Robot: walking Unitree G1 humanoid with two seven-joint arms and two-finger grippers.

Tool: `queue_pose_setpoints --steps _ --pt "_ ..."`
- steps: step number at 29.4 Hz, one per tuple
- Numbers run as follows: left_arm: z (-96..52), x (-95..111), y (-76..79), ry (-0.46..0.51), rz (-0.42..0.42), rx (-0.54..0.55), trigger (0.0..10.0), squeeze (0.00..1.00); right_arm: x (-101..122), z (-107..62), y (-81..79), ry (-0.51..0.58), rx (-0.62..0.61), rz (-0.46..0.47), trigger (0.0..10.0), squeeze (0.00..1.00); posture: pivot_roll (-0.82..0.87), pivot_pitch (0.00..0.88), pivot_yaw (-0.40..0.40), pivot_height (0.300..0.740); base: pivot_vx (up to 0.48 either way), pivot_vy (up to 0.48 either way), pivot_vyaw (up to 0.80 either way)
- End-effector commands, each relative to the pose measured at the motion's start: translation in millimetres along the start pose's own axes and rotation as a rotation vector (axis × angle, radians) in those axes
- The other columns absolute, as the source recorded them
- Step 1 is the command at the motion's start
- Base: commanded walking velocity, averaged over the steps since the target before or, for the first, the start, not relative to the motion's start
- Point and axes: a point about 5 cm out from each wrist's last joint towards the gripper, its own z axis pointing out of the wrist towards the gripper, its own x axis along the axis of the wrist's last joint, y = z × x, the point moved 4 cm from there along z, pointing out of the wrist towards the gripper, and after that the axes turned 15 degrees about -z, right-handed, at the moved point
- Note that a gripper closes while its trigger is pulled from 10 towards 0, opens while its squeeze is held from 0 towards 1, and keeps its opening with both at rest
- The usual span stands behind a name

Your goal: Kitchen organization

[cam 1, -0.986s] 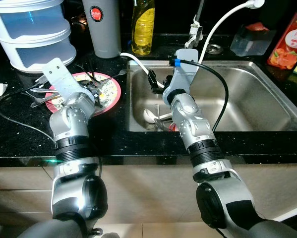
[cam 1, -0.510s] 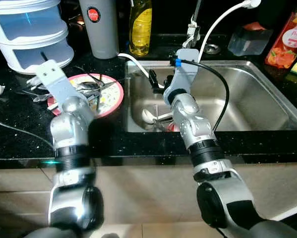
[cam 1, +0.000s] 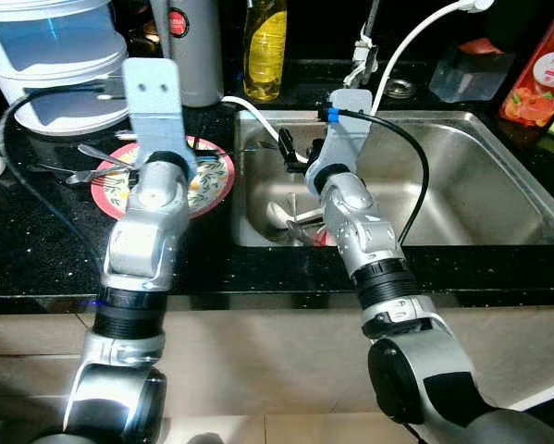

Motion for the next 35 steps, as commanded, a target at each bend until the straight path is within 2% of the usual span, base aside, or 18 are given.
queue_pose_setpoints --steps 1,2,3,6,7,8,11,16,17,18,22,24,25,26,30,31,32,35 --pt "-3.3 -8.6 24.5 -0.093 -0.012 -0.181 10.0 0.0 1.4 1.3 1.0 0.006 -0.007 0.0 10.0 0.0 0.23 0.0 -0.002 0.74 0.0 0.0 0.0" --pt "-4.7 -14.7 33.5 -0.143 -0.022 -0.24 10.0 0.0 2.8 1.5 3.4 0.011 -0.02 0.0 10.0 0.0 0.23 0.0 0.001 0.74 0.0 0.0 0.0" --pt "-4.7 -14.7 33.5 -0.143 -0.022 -0.24 10.0 0.0 2.8 1.5 3.4 0.011 -0.02 0.0 10.0 0.0 0.23 0.0 0.001 0.74 0.0 0.0 0.0" --pt "-6.1 -33.3 49.3 -0.25 -0.062 -0.334 10.0 0.0 11.0 1.4 27.4 0.045 -0.13 0.037 10.0 0.0 0.22 0.0 0.008 0.74 0.0 0.0 0.0" --pt "-6.1 -33.3 49.3 -0.25 -0.062 -0.334 10.0 0.0 11.0 1.4 27.4 0.045 -0.13 0.037 10.0 0.0 0.22 0.0 0.008 0.74 0.0 0.0 0.0" --pt "-5.6 -45.1 50.8 -0.303 -0.06 -0.354 10.0 0.0 12.4 1.0 37.9 0.048 -0.173 0.04 10.0 0.0 0.21 0.0 0.009 0.74 0.0 0.0 0.0" --pt "1.9 -67.3 44.9 -0.39 -0.029 -0.347 10.0 0.0 11.4 0.6 51.6 0.034 -0.216 0.019 10.0 0.0 0.21 0.0 0.007 0.74 0.0 0.0 0.0" --pt "25.7 -76.0 29.5 -0.44 -0.04 -0.271 10.0 0.0 7.7 -0.1 57.8 0.021 -0.221 -0.001 10.0 0.0 0.21 0.0 0.007 0.74 0.0 0.0 0.0" --pt "30.0 -77.6 28.3 -0.447 -0.05 -0.266 10.0 0.89 7.2 -0.4 59.8 0.02 -0.226 -0.002 10.0 0.0 0.21 0.0 0.007 0.74 0.0 0.0 0.0" --pt "32.5 -78.9 28.5 -0.45 -0.057 -0.267 10.0 1.0 7.1 -0.7 61.5 0.02 -0.23 -0.004 10.0 0.0 0.21 0.0 0.007 0.74 0.0 0.0 0.0" --pt "35.3 -74.3 34.4 -0.431 -0.048 -0.308 10.0 1.0 10.3 0.0 60.2 0.037 -0.2 -0.017 10.0 0.0 0.19 0.0 0.013 0.74 0.0 0.0 0.0" --pt "36.8 -61.2 40.0 -0.389 -0.077 -0.35 10.0 1.0 14.1 0.6 56.7 0.056 -0.155 -0.039 10.0 0.0 0.19 0.0 0.014 0.74 0.0 0.0 0.0" --pt "38.9 -53.3 38.5 -0.364 -0.081 -0.352 10.0 0.0 15.9 0.7 55.4 0.067 -0.134 -0.049 10.0 0.0 0.19 0.0 0.013 0.74 0.0 0.0 0.0" --pt "40.5 -48.0 37.1 -0.348 -0.082 -0.352 10.0 0.0 16.9 0.8 54.6 0.074 -0.12 -0.056 10.0 0.0 0.19 0.0 0.013 0.74 0.0 0.0 0.0" --pt "48.0 -18.9 11.4 -0.265 -0.066 -0.263 10.0 0.0 32.3 0.4 41.8 0.156 0.001 -0.097 10.0 0.0 0.2 0.0 0.008 0.74 0.0 0.0 0.0" --pt "47.9 -4.0 -3.7 -0.224 -0.039 -0.209 10.0 0.0 43.1 -1.1 27.3 0.209 0.11 -0.118 10.0 0.0 0.21 0.0 0.005 0.74 0.0 0.0 0.0" --pt "47.9 -4.0 -3.7 -0.224 -0.039 -0.209 10.0 0.0 43.1 -1.1 27.3 0.209 0.11 -0.118 10.0 0.0 0.21 0.0 0.005 0.74 0.0 0.0 0.0" --pt "42.8 14.4 -31.1 -0.186 0.016 -0.101 10.0 0.0 53.9 -4.9 -2.2 0.264 0.304 -0.154 10.0 0.0 0.21 0.0 0.005 0.74 0.0 0.0 0.0"
